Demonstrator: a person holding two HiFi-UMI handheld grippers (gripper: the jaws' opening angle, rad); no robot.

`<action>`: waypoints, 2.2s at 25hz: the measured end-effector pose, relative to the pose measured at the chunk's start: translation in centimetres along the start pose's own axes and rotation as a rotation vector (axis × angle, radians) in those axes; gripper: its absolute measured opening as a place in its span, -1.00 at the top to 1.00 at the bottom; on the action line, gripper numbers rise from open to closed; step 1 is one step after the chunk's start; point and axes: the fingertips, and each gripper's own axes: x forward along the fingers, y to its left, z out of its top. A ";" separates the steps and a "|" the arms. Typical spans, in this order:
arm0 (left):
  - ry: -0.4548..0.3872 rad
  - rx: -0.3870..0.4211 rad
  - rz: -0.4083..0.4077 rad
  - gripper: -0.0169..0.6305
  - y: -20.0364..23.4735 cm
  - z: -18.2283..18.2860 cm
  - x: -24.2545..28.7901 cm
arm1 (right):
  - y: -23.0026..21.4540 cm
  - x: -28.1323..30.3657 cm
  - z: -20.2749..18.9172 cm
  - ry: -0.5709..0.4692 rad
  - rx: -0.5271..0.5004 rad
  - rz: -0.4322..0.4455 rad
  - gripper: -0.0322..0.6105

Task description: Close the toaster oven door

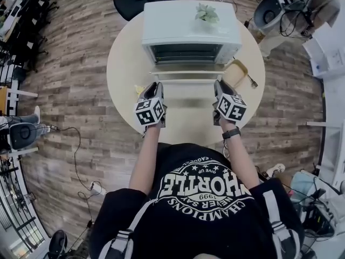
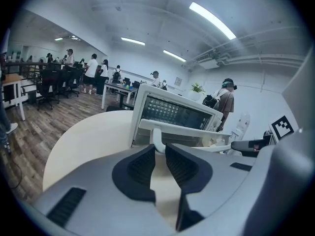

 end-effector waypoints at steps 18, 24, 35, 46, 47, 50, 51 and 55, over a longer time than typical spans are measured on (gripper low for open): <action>-0.010 -0.010 -0.012 0.68 -0.1 1.8 0.2 | 0.5 0.2 1.8 -0.035 0.011 0.000 0.60; -0.012 0.016 0.001 0.68 -0.1 2.5 0.4 | 0.7 0.4 2.4 -0.043 0.016 0.007 0.60; -0.014 0.059 0.012 0.68 -0.2 3.7 0.9 | 0.9 0.8 3.6 -0.054 0.031 0.028 0.60; -0.028 0.071 0.019 0.68 -0.3 4.8 1.8 | 0.7 1.6 4.8 -0.063 0.023 0.039 0.60; -0.031 0.071 0.019 0.68 -0.3 5.0 1.9 | 0.8 1.7 5.0 -0.066 0.024 0.040 0.60; -0.039 0.077 0.023 0.68 -0.1 5.6 2.1 | 1.1 2.1 5.4 -0.075 0.031 0.049 0.60; -0.040 0.078 0.024 0.69 -0.1 5.8 2.1 | 1.1 2.1 5.6 -0.076 0.030 0.050 0.60; -0.047 0.076 0.023 0.69 -0.2 6.2 2.4 | 1.1 2.3 6.1 -0.079 0.022 0.052 0.60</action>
